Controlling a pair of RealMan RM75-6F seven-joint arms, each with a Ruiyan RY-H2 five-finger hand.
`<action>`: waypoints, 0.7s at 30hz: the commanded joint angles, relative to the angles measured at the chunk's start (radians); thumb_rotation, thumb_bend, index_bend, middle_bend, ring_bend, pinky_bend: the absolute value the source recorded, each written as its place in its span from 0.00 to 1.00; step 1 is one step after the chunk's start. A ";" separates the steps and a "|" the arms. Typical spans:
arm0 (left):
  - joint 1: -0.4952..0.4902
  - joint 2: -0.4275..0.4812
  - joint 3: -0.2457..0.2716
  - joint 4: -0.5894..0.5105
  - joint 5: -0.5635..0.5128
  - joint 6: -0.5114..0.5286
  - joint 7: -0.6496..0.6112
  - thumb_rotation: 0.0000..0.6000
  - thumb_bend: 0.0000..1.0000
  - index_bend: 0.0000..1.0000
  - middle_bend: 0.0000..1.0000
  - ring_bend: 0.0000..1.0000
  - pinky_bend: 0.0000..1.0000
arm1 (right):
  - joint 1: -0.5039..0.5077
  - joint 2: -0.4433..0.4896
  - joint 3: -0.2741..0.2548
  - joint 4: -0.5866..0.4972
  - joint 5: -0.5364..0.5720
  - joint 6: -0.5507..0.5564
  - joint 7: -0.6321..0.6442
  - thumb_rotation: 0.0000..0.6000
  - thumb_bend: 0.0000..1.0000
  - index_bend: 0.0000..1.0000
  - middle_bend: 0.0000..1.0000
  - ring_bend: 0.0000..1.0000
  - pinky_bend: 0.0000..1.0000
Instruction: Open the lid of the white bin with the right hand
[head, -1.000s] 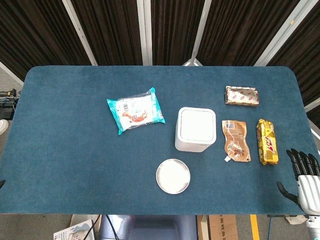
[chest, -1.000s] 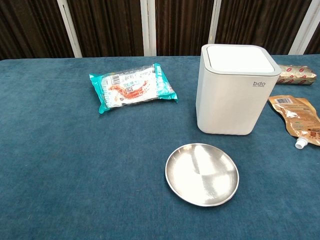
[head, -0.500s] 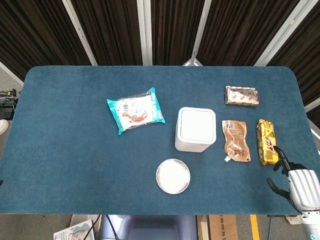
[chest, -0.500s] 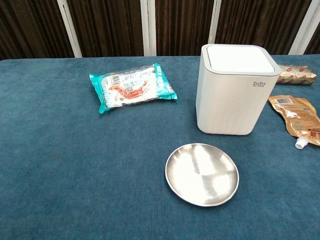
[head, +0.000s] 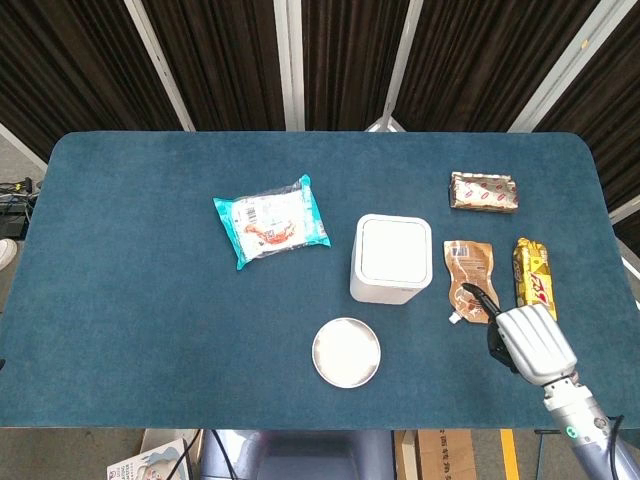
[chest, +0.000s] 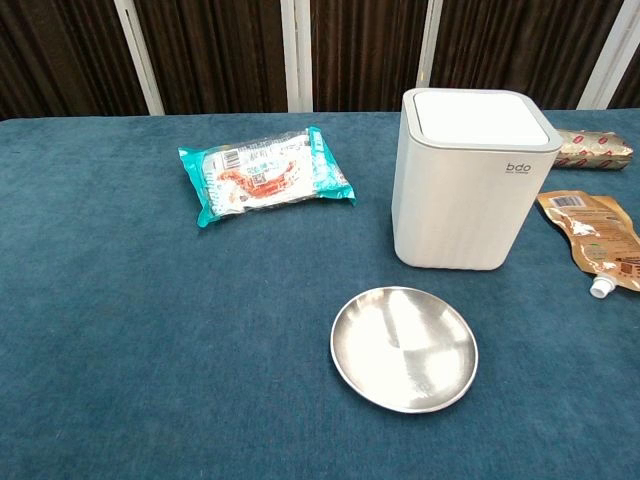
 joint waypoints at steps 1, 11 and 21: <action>-0.001 0.000 0.000 -0.002 -0.001 -0.003 0.003 1.00 0.03 0.21 0.08 0.01 0.04 | 0.094 0.013 0.044 -0.075 0.128 -0.117 -0.096 1.00 0.92 0.16 0.83 0.84 0.81; -0.005 0.001 -0.003 -0.007 -0.011 -0.015 0.011 1.00 0.03 0.21 0.08 0.01 0.04 | 0.250 -0.033 0.110 -0.143 0.429 -0.199 -0.295 1.00 0.92 0.16 0.83 0.84 0.81; -0.003 0.003 -0.004 -0.008 -0.014 -0.016 0.008 1.00 0.03 0.21 0.08 0.01 0.04 | 0.360 -0.071 0.114 -0.166 0.623 -0.192 -0.419 1.00 0.92 0.16 0.83 0.84 0.81</action>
